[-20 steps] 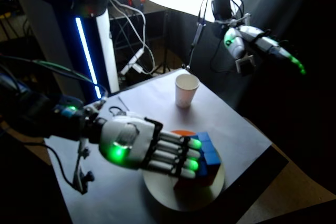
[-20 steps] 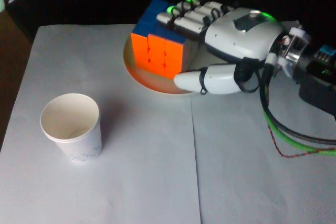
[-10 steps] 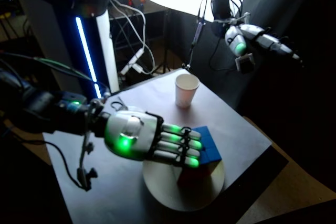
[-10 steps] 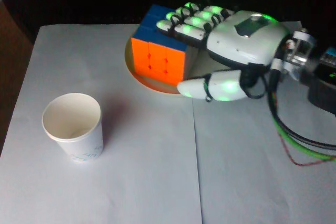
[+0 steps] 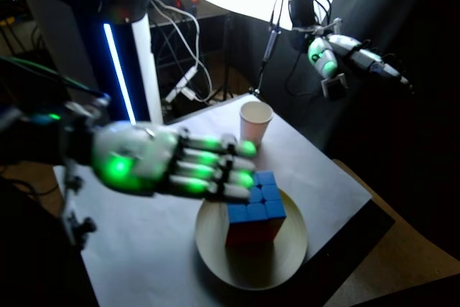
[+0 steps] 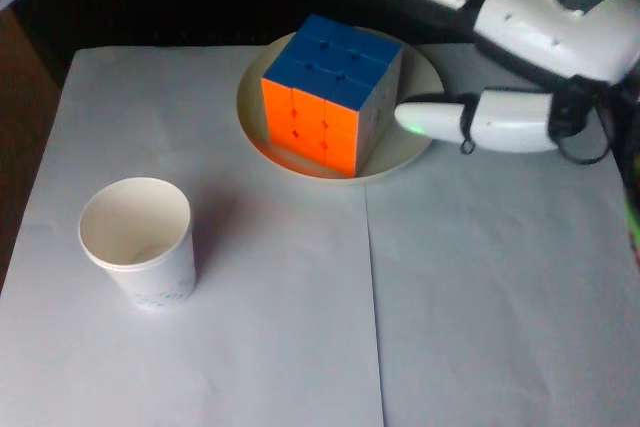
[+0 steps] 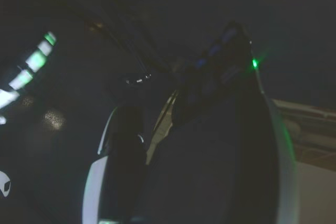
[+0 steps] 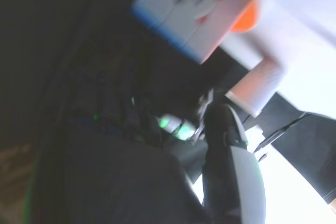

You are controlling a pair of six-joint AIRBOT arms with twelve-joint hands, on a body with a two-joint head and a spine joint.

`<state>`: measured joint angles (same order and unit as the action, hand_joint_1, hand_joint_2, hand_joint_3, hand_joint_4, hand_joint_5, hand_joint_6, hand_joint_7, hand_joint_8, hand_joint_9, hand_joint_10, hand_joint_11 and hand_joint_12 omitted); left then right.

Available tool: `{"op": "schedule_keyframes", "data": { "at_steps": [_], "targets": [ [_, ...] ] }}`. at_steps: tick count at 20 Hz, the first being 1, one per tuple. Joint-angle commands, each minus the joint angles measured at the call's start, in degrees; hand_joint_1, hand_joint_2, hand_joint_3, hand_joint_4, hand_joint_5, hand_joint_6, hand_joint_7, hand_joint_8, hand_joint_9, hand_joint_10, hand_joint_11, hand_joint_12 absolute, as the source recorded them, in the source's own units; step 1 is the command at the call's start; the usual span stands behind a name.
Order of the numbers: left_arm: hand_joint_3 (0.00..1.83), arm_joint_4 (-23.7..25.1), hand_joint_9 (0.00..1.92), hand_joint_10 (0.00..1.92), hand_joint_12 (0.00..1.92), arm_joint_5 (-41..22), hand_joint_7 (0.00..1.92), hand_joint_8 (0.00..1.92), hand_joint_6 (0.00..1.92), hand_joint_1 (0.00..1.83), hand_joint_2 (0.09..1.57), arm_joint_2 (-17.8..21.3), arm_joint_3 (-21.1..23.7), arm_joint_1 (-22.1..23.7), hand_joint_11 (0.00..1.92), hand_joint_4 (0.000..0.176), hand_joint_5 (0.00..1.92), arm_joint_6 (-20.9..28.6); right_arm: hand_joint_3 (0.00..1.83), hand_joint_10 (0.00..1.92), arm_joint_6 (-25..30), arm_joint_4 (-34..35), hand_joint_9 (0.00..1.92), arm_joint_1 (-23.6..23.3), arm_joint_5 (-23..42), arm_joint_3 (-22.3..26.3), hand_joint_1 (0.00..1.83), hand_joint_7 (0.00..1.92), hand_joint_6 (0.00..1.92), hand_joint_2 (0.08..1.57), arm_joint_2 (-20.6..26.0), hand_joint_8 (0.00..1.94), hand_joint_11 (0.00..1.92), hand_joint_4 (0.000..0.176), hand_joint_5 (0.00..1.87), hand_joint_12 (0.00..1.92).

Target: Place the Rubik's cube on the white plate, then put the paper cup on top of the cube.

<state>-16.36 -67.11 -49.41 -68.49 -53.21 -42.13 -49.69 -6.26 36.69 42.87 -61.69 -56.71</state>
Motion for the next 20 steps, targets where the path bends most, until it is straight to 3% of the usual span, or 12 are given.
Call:
{"op": "schedule_keyframes", "data": {
  "at_steps": [1,2,3,5,7,8,10,11,13,16,19,20],
  "targets": [
    [0.0,-0.8,0.0,0.0,0.0,-7.3,0.0,0.0,0.0,0.22,1.56,0.6,0.0,0.2,0.0,0.031,0.0,0.2,0.01,0.0,0.2,0.5,0.0,-0.6,10.0,0.8,0.49,0.0,0.0,1.25,1.3,0.0,0.01,0.0,0.0,0.01],
    [0.0,-0.8,0.0,0.0,0.0,-7.3,0.0,0.0,0.0,0.22,1.55,0.7,0.2,0.0,0.0,0.033,0.0,0.2,0.0,0.08,0.2,0.5,0.05,-0.5,10.7,1.8,0.49,0.02,0.0,1.27,2.5,0.03,0.0,0.0,0.0,0.71],
    [0.01,-0.6,0.0,0.0,0.0,-7.8,0.0,0.0,0.0,0.21,1.57,1.3,0.7,-0.5,0.0,0.021,0.0,0.2,0.0,0.55,0.2,0.5,0.01,-0.4,11.5,3.5,0.59,0.14,0.04,1.27,5.4,0.04,0.0,0.0,0.06,1.03],
    [0.0,-0.4,0.0,0.0,0.0,-8.3,0.0,0.0,0.0,0.2,1.55,1.9,1.4,-1.4,0.0,0.008,0.0,0.2,0.0,0.97,0.2,0.5,0.05,0.8,13.8,5.4,0.71,0.27,0.13,1.27,8.4,0.09,0.0,0.0,0.15,1.45],
    [0.0,0.0,0.0,0.0,0.0,-8.5,0.0,0.0,0.0,0.2,1.47,2.5,2.2,-2.6,0.0,0.011,0.0,0.2,0.0,1.25,0.2,2.2,0.04,3.5,18.1,7.6,0.79,0.29,0.66,1.25,11.9,0.31,0.0,0.0,0.04,1.75],
    [0.0,0.9,0.0,0.0,0.0,-8.1,0.0,0.0,0.0,0.3,1.43,2.9,2.7,-2.8,0.0,0.022,0.0,0.2,0.0,1.5,0.2,4.0,0.1,5.8,21.1,8.8,0.85,0.14,1.09,1.27,14.1,1.04,0.1,0.0,0.0,1.9],
    [0.0,2.7,0.0,0.0,0.0,-7.4,0.0,0.0,0.0,0.45,1.35,3.4,3.6,-2.9,0.0,0.039,0.0,0.2,0.01,1.71,0.2,6.7,0.24,8.9,24.3,9.9,0.91,0.2,1.54,1.29,16.1,1.49,0.28,0.0,0.03,1.92],
    [0.0,3.8,0.0,0.0,0.0,-7.0,0.0,0.0,0.0,0.48,1.29,4.0,4.4,-3.1,0.0,0.026,0.0,0.2,0.01,1.78,0.2,8.8,0.36,11.1,26.0,10.2,0.99,0.52,1.85,1.43,17.0,1.74,0.45,0.0,0.34,1.92],
    [0.0,6.0,0.01,0.01,0.01,-6.3,0.0,0.0,0.0,0.51,1.23,4.9,5.6,-3.4,0.02,0.038,0.0,0.7,0.0,1.86,0.0,11.5,0.45,13.3,27.0,10.3,1.02,0.57,1.79,1.42,17.2,1.78,0.53,0.0,0.38,1.92],
    [0.0,9.3,0.0,0.0,0.0,-5.4,0.0,0.0,0.0,0.53,1.17,6.3,6.9,-3.9,0.0,0.003,0.0,2.2,0.0,1.92,-0.7,13.0,0.58,14.4,27.0,10.2,1.06,0.63,1.7,1.39,17.2,1.74,0.66,0.0,0.42,1.92],
    [0.0,13.8,0.0,0.0,0.0,-3.9,0.0,0.0,0.0,0.57,1.06,6.9,7.4,-4.0,0.0,0.092,0.0,5.7,0.0,1.91,-1.5,14.7,0.61,15.7,27.0,10.2,1.07,0.66,1.71,1.38,17.1,1.69,0.72,0.0,0.42,1.92],
    [0.0,15.4,0.0,0.0,0.0,-3.1,0.0,0.0,0.0,0.57,1.05,7.3,7.9,-4.0,0.0,0.096,0.0,6.5,0.0,1.91,-1.6,15.1,0.61,16.3,27.0,10.2,1.07,0.66,1.71,1.38,17.2,1.69,0.73,0.0,0.42,1.92]
  ]
}}
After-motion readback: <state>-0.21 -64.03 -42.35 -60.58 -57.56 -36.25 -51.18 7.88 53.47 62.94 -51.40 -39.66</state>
